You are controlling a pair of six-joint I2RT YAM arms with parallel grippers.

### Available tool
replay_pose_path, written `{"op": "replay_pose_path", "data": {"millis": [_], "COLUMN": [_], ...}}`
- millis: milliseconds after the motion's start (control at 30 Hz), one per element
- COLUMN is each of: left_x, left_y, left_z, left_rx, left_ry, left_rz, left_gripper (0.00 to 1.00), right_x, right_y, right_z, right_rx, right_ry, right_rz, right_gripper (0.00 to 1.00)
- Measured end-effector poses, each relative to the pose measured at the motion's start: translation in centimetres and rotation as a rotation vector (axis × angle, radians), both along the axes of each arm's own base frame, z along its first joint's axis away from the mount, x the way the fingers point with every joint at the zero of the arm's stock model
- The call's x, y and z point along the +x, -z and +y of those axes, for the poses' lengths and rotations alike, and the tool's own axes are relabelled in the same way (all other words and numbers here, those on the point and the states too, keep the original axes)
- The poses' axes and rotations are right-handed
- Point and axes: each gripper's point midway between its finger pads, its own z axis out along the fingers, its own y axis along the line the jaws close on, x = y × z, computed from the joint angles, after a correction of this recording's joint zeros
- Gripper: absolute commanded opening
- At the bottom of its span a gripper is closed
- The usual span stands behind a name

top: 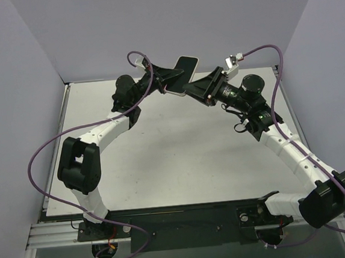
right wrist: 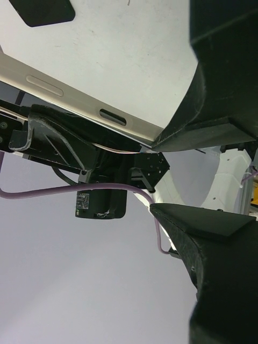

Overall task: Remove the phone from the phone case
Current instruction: Remove the phone case from the phone.

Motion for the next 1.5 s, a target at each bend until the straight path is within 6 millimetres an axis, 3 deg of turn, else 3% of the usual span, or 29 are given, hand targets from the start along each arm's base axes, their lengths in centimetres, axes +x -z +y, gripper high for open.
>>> {"op": "replay_pose_path", "data": {"millis": [433, 800, 1233, 1367, 1467, 1500], "left_x": [0.6, 2.8, 2.6, 3.1, 3.8, 3.9], "left_y": [0.2, 0.1, 1.1, 1.0, 0.7, 0.6], "left_z": [0.4, 1.6, 0.9, 1.0, 1.4, 1.5], "left_rx": [0.006, -0.014, 0.028, 0.019, 0.005, 0.005], "left_ry": [-0.027, -0.133, -0.134, -0.166, -0.21, -0.22], "left_rz": [0.0, 0.034, 0.028, 0.036, 0.039, 0.037], "left_gripper": [0.0, 0.0, 0.0, 0.0, 0.0, 0.11], "right_x": [0.9, 3.5, 4.6, 5.5, 6.6, 6.8], "right_y": [1.5, 1.4, 3.0, 2.6, 2.7, 2.8], "right_z": [0.7, 1.3, 1.9, 2.2, 2.3, 2.4], "right_rx": [-0.135, -0.135, -0.178, -0.144, -0.094, -0.081], "right_ry": [0.068, 0.102, 0.13, 0.121, 0.114, 0.109], "right_rz": [0.004, 0.053, 0.13, 0.139, 0.154, 0.159], "right_gripper": [0.43, 0.35, 0.34, 0.21, 0.05, 0.0]}}
